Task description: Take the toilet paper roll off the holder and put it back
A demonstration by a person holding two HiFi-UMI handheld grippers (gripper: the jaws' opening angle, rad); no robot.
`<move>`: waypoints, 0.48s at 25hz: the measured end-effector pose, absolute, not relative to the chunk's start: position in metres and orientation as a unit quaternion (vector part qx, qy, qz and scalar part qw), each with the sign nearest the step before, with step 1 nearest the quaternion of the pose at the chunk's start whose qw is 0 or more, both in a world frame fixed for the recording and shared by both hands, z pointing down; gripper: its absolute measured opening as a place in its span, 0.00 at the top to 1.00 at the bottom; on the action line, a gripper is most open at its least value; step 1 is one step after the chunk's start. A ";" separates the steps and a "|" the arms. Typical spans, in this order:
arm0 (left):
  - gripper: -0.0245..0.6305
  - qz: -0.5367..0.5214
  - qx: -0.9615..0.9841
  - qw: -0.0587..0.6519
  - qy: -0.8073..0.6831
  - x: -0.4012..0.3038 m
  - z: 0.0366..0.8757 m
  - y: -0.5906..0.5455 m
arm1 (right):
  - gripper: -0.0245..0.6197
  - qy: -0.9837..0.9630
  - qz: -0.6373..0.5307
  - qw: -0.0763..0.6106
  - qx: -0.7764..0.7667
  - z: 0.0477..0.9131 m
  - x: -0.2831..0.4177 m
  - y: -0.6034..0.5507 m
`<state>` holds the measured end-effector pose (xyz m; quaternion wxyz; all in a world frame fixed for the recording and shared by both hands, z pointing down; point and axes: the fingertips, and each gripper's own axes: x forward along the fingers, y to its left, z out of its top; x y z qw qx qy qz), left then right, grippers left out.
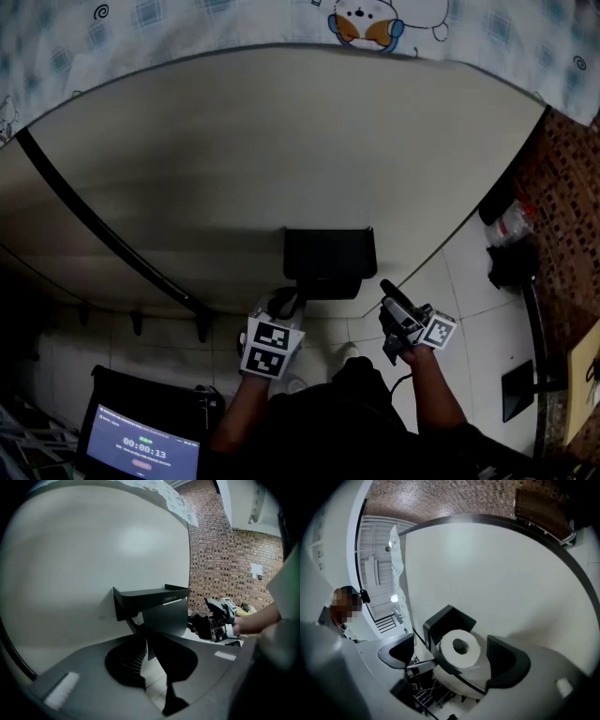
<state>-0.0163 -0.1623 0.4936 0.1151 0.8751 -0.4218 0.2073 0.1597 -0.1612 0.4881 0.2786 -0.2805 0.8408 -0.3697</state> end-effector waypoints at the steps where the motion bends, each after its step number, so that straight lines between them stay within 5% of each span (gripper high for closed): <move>1: 0.86 0.197 0.876 0.116 -0.424 -0.016 0.494 -0.164 | 0.23 0.834 -0.362 0.294 -0.296 0.483 0.163 -0.161; 5: 0.85 0.155 0.879 0.120 -0.434 -0.016 0.496 -0.168 | 0.32 0.827 -0.321 0.331 -0.322 0.453 0.159 -0.153; 12: 0.83 0.134 0.881 0.123 -0.437 -0.021 0.495 -0.164 | 0.61 0.846 -0.179 0.254 -0.433 0.406 0.173 -0.156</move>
